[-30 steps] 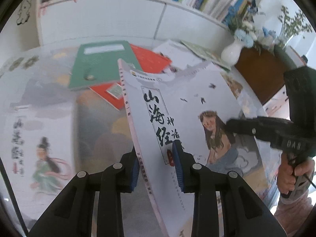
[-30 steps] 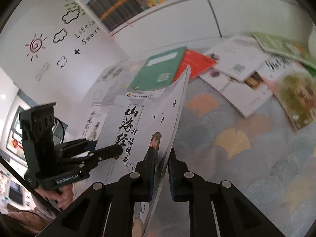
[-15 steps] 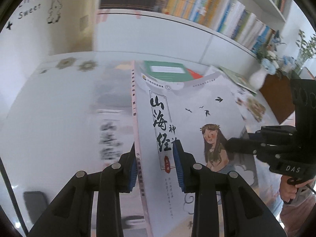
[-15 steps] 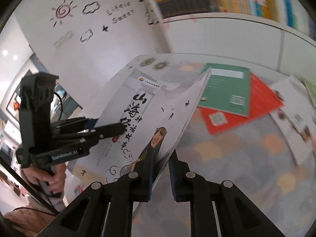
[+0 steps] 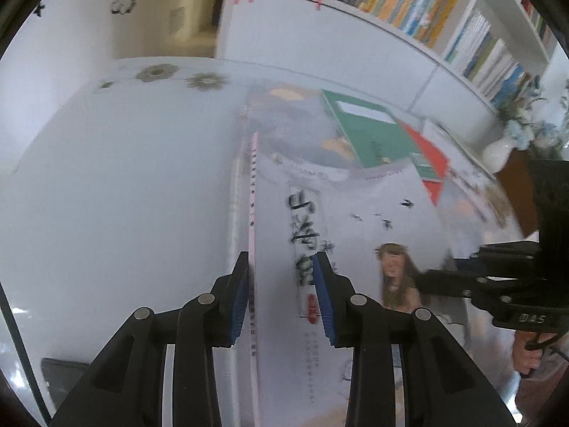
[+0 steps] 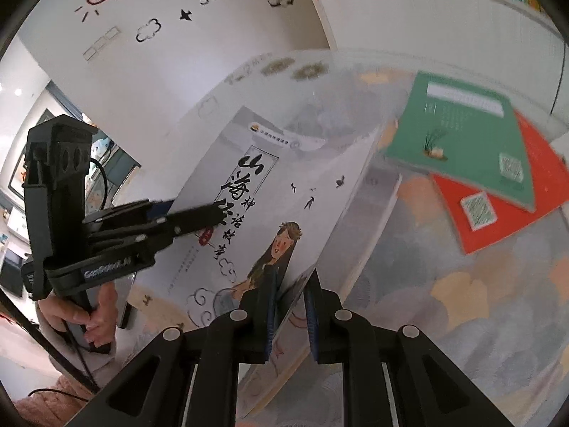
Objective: Organize books
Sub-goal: 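Lower the mermaid-cover book onto the stack and open both grippers, then move both grippers to the edge of the green book on the red book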
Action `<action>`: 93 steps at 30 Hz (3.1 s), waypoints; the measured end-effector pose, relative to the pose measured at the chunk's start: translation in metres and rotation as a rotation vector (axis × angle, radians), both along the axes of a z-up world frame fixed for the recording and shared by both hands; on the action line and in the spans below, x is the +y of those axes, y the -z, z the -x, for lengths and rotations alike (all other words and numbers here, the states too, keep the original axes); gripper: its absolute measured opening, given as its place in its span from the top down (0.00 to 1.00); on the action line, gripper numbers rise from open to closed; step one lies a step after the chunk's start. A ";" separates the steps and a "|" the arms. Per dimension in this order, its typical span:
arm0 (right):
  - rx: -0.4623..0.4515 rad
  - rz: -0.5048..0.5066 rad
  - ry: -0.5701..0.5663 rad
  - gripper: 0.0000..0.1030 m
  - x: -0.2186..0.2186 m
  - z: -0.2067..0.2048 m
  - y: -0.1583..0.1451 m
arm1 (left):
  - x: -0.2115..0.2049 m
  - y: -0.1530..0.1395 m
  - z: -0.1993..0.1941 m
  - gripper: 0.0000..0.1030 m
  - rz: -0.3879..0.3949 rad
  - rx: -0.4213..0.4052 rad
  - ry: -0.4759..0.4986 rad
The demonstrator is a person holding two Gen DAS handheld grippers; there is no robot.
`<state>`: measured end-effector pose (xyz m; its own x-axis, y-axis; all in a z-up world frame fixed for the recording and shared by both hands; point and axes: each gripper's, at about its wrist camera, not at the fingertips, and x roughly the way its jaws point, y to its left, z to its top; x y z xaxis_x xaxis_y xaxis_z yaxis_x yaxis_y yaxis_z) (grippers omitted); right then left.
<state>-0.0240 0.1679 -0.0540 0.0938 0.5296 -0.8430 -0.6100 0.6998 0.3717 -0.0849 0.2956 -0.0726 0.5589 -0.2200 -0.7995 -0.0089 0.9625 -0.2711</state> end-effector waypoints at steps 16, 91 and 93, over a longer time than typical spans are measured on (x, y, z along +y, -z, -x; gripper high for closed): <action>-0.041 0.012 -0.042 0.74 -0.001 0.012 0.005 | 0.007 0.000 0.000 0.67 0.017 -0.016 0.001; -0.338 0.269 0.347 0.00 -0.208 -0.065 0.041 | -0.185 0.006 -0.054 0.65 -0.036 0.054 -0.008; -0.337 0.268 0.346 0.00 -0.208 -0.065 0.041 | -0.184 0.007 -0.054 0.65 -0.036 0.056 -0.008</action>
